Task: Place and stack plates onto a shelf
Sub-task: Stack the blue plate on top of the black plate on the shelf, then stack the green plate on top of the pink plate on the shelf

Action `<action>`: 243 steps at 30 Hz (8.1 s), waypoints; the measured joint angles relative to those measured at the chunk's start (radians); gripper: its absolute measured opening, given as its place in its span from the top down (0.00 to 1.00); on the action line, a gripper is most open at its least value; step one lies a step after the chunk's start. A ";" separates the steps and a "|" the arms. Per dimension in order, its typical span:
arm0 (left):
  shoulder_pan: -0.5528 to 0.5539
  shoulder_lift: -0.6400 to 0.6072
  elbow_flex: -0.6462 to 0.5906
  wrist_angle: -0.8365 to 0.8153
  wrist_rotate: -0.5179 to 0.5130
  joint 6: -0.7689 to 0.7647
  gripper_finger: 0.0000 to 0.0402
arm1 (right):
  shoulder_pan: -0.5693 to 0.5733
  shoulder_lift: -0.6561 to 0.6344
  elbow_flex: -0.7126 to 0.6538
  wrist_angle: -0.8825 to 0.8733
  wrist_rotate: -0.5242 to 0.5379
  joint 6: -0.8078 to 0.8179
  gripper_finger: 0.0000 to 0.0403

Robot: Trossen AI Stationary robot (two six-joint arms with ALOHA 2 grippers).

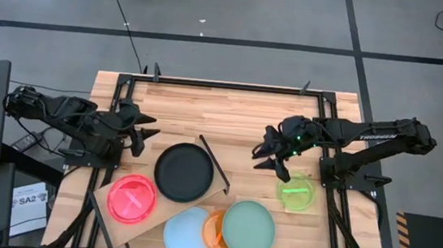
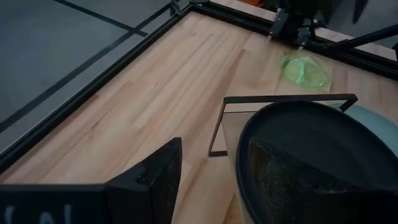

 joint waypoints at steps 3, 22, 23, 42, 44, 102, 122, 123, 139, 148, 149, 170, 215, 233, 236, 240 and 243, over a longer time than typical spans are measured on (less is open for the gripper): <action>0.000 0.000 0.000 0.000 0.000 0.000 0.52 | 0.026 0.000 -0.037 0.020 0.000 -0.001 0.58; 0.000 0.000 0.000 0.000 0.006 -0.001 0.52 | 0.055 0.000 -0.450 0.511 -0.007 0.134 0.58; 0.000 0.000 0.000 0.000 0.006 -0.001 0.52 | 0.063 0.000 -0.473 0.548 -0.007 0.157 0.58; 0.000 0.000 0.000 0.000 0.006 -0.002 0.52 | 0.353 0.010 -0.547 0.689 0.360 0.296 0.58; 0.000 0.000 0.000 0.000 0.006 -0.002 0.52 | 0.367 0.033 -0.547 0.690 0.380 0.296 0.58; -0.001 0.000 0.000 0.009 0.050 -0.002 0.52 | 0.380 0.443 -0.417 0.666 0.384 0.220 0.94; -0.001 0.000 0.000 0.009 0.050 -0.001 0.52 | 0.361 0.437 -0.417 0.682 0.324 0.239 0.95; -0.001 0.000 0.000 0.009 0.051 -0.002 0.52 | 0.357 0.434 -0.417 0.681 0.317 0.239 0.95; -0.001 0.000 0.000 0.009 0.051 -0.001 0.52 | 0.316 0.224 -0.418 0.563 0.306 0.176 0.95; -0.001 0.000 0.000 0.009 0.050 -0.001 0.52 | 0.262 -0.010 -0.417 0.543 0.281 0.187 0.95; 0.000 0.000 0.000 0.008 0.050 -0.001 0.52 | 0.251 -0.035 -0.417 0.543 0.281 0.187 0.95; 0.000 0.000 0.000 0.009 0.050 0.000 0.52 | -0.002 0.101 0.089 0.284 0.307 -0.095 0.95; -0.001 0.000 0.000 0.005 0.050 0.001 0.52 | -0.113 0.655 0.510 0.283 0.130 -0.070 0.92; -0.001 0.000 0.000 0.004 0.050 0.002 0.52 | -0.113 0.655 0.510 0.285 0.130 -0.070 0.89; -0.001 0.000 0.000 0.004 0.050 0.002 0.52 | -0.113 0.655 0.509 0.285 0.131 -0.071 0.85; 0.000 0.000 0.000 0.004 0.050 0.002 0.52 | -0.113 0.655 0.509 0.285 0.131 -0.071 0.79; 0.000 0.000 0.000 0.004 0.050 0.002 0.52 | -0.113 0.655 0.509 0.285 0.131 -0.071 0.74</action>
